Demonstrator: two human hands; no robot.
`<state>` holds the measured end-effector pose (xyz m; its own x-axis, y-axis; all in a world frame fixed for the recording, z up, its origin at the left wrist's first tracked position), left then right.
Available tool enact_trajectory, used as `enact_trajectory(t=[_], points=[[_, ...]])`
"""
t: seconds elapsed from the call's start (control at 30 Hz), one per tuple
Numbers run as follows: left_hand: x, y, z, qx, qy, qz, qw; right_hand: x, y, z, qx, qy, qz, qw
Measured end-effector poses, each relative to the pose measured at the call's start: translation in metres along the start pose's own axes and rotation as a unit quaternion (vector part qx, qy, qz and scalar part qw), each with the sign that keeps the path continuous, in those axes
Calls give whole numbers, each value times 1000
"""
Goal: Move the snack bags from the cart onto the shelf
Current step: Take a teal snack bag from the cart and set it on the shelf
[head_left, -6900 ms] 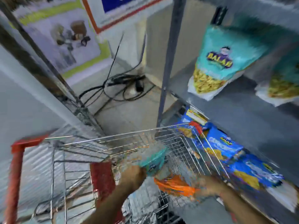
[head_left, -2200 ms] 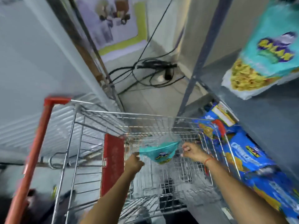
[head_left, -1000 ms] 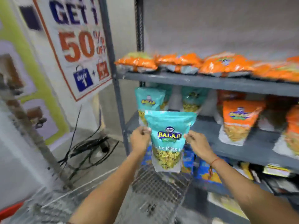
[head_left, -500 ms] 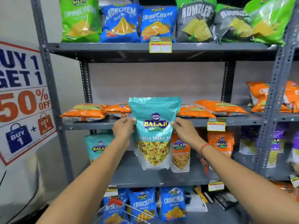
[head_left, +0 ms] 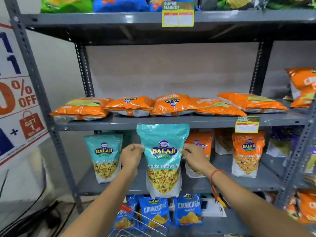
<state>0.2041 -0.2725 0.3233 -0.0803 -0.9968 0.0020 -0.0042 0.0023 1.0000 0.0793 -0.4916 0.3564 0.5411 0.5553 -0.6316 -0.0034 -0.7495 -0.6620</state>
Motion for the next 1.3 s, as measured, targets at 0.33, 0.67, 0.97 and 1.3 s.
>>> enact_trajectory(t=[0.33,0.67,0.97,1.3], points=[[34,-67,-95,-5,65,-53,996,81,89,-71,58,-12,-13,998],[55,-99,-156,52,57,-103,992,135,156,-115,100,-34,-55,993],[72,-161,-149,-55,-118,-53,990,184,179,-93,192,-214,-233,929],[69,-239,-135,-62,-131,-128,981,254,213,-65,254,-210,-262,907]])
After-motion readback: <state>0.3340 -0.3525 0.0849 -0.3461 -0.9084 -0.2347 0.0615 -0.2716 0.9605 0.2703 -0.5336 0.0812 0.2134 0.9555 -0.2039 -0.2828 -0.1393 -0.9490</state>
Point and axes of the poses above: each hand's wrist, its own z-axis away from the middle knuckle, its own x-axis out of the palm, y = z × x, the point moved 7 cm from there along -z, towards the middle knuckle, and after that the axes turned 1 degree about y, right-handed, at the moved point
